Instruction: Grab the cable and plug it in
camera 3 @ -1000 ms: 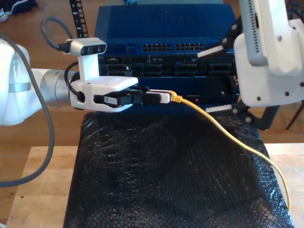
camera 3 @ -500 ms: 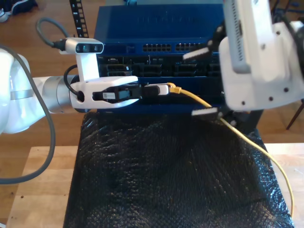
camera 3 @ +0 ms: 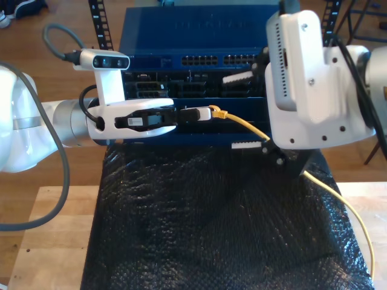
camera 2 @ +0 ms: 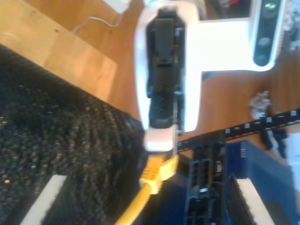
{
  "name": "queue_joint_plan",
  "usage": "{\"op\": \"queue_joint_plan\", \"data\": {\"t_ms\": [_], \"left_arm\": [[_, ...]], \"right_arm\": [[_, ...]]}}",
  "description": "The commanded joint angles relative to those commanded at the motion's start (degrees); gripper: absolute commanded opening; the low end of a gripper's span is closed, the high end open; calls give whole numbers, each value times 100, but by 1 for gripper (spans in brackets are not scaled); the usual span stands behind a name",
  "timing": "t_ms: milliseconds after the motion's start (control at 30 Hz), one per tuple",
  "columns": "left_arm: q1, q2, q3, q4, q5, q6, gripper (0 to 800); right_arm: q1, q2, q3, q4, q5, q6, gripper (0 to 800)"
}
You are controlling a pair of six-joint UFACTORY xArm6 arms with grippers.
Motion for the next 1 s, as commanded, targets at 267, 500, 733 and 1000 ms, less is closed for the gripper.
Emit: {"op": "queue_joint_plan", "data": {"t_ms": [267,500,733,1000], "left_arm": [[0,26,26,-9,53,-18,11],[0,53,44,-18,123,-18,11],[0,79,88,-149,237,-18,22],[0,88,88,-158,308,-18,22]], "right_arm": [[70,-18,141,0,-255,0,760],[237,-35,167,0,-431,9,757],[422,-35,167,0,-642,9,660],[431,-35,167,0,-651,18,547]]}}
